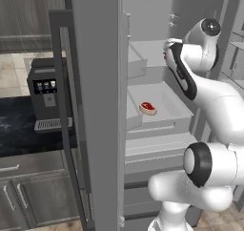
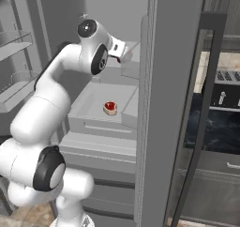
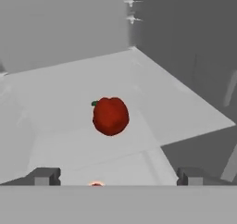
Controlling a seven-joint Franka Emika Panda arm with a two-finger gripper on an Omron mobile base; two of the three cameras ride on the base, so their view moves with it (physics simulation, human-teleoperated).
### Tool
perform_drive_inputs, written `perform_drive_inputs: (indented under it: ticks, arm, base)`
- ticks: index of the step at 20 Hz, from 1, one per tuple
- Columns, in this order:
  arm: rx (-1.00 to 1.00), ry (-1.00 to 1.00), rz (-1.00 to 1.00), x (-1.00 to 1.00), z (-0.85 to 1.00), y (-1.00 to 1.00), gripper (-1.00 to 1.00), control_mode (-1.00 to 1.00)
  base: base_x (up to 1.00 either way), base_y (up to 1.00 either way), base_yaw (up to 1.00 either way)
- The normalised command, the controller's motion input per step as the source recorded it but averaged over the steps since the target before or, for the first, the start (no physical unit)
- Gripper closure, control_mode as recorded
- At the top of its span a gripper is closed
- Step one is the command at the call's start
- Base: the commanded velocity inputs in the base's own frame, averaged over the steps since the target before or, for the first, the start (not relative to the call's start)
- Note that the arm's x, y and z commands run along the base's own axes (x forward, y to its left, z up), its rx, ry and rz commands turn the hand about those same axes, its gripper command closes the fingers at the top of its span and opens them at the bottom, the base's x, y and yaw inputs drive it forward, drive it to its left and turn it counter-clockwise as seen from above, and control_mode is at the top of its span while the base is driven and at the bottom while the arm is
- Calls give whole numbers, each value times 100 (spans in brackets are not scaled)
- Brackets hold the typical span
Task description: Place the mayonnaise and mayonnaise from the counter to the top shelf of the fridge. If the existing items in the fridge are on the top shelf, move them to other shelves.
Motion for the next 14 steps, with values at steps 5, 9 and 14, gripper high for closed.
perform_drive_inputs:
  ticks: [5, 9, 14]
  arm:
    - [0, 3, 0, 60, -31, 0, -100, -100]
    - [0, 4, 0, 60, -36, 0, -100, -100]
    - [0, 6, 0, 59, -18, -2, -100, -100]
  base:
    - [0, 0, 0]
    - [0, 0, 0]
    - [0, 0, 0]
